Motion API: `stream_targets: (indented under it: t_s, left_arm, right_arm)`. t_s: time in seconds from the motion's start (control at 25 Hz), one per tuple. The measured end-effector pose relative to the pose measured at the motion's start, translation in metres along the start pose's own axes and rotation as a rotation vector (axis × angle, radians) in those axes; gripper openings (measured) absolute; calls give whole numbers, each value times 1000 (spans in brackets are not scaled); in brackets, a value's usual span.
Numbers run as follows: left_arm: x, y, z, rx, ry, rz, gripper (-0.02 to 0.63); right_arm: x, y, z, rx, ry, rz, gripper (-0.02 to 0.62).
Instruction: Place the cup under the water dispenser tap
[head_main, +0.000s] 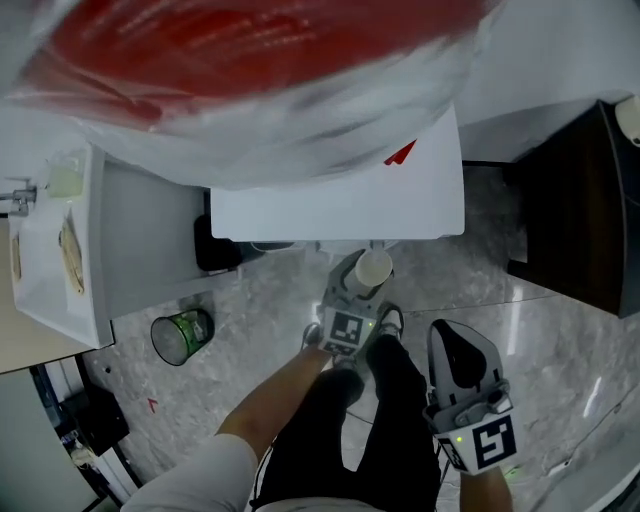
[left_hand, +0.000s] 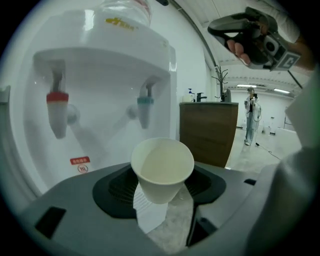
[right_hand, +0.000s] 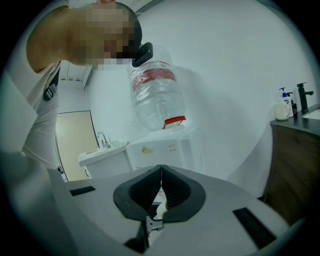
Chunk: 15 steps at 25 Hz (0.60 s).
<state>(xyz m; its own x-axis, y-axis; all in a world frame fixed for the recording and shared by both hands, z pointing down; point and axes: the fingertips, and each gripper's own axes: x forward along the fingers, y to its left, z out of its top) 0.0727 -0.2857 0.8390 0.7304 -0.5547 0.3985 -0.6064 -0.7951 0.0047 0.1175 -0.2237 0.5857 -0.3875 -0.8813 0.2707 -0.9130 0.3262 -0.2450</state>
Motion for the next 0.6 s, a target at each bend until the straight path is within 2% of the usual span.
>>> stream_targets:
  t_s: [0.2,0.6]
  left_arm:
    - [33,17,-27,-38,-10,64,281]
    - [64,34,-59,-31,27,130,281]
  right_arm:
    - [6,-14,-26,4,-1,-19,17]
    - [0,-26,-51,18,30,-36,15]
